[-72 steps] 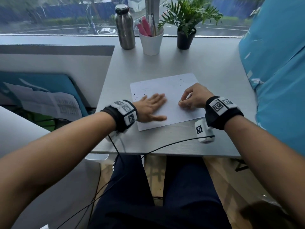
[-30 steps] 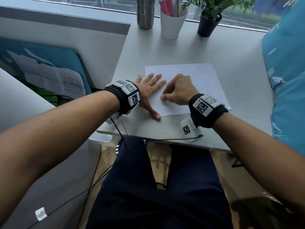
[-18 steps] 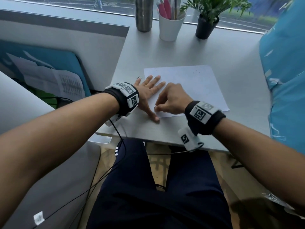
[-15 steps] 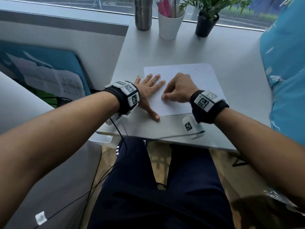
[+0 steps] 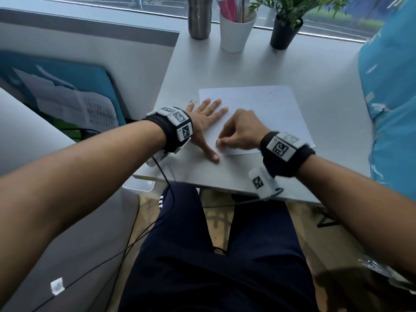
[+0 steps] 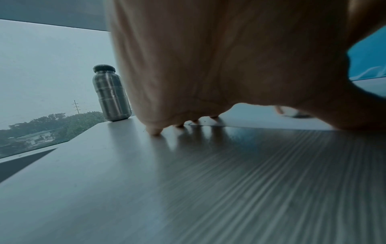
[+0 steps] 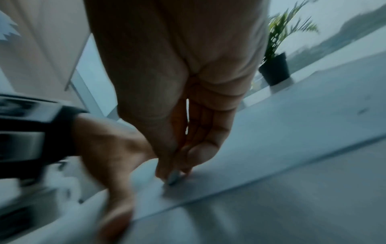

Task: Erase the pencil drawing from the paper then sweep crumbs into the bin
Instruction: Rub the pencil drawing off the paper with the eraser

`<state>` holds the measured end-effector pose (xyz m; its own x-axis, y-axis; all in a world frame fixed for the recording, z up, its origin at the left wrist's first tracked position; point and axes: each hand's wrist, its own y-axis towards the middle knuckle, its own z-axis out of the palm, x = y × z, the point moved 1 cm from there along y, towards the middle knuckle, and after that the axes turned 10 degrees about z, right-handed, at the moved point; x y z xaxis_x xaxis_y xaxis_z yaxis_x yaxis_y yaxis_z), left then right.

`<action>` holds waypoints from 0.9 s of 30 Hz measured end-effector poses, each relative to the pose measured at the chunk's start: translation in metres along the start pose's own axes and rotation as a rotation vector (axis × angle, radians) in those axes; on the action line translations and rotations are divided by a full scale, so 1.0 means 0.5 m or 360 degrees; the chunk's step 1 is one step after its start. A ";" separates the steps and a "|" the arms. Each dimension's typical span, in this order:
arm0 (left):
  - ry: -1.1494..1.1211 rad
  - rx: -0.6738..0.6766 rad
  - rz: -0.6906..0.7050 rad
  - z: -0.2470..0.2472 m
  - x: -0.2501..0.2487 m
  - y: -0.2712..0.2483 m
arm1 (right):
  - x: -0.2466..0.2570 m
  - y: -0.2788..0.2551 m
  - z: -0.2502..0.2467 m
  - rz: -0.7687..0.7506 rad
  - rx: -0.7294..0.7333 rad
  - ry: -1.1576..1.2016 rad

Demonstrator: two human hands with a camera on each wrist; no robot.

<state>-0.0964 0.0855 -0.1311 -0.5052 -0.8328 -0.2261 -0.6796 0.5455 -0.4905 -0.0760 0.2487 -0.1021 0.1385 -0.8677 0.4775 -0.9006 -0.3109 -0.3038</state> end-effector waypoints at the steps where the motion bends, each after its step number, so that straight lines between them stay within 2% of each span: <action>1: -0.0006 0.0003 0.0000 0.000 -0.001 0.000 | -0.010 0.010 -0.011 0.0077 -0.0061 0.0042; 3: -0.0014 -0.0001 0.0000 -0.002 -0.003 -0.002 | -0.021 0.022 -0.024 0.0176 -0.0178 0.0107; 7: -0.0007 -0.0015 0.0005 0.001 0.000 -0.001 | 0.009 -0.019 0.014 -0.0059 0.0001 -0.0001; 8: -0.0010 -0.0008 0.0004 0.001 0.000 -0.001 | 0.006 -0.014 0.008 -0.0049 0.0005 -0.0010; 12: -0.0017 0.0003 -0.0002 -0.002 -0.005 -0.003 | -0.027 0.037 -0.042 0.0178 -0.0248 0.0077; 14: -0.0023 0.0001 -0.0005 -0.002 -0.003 -0.001 | -0.006 0.020 -0.019 0.0094 -0.0165 -0.0003; 17: 0.0004 0.0001 -0.0005 0.001 0.000 0.002 | 0.021 -0.011 0.005 -0.0058 0.0083 -0.0087; 21: -0.0007 0.0016 -0.0006 -0.002 -0.007 -0.004 | 0.000 0.043 -0.042 0.0162 -0.0149 0.0051; 23: -0.0014 0.0012 -0.0012 -0.005 -0.005 -0.001 | 0.019 0.034 -0.019 0.0079 -0.0095 -0.0004; 25: 0.0019 0.0005 -0.0018 -0.002 -0.003 0.003 | 0.040 0.002 0.014 -0.0082 0.0064 -0.0091; 27: 0.0026 0.0025 -0.0015 -0.001 -0.005 0.001 | 0.035 0.005 0.008 -0.0085 0.0097 -0.0115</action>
<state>-0.0956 0.0877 -0.1304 -0.5074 -0.8363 -0.2077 -0.6762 0.5359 -0.5056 -0.0742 0.2310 -0.0979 0.2171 -0.8742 0.4344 -0.8648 -0.3786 -0.3298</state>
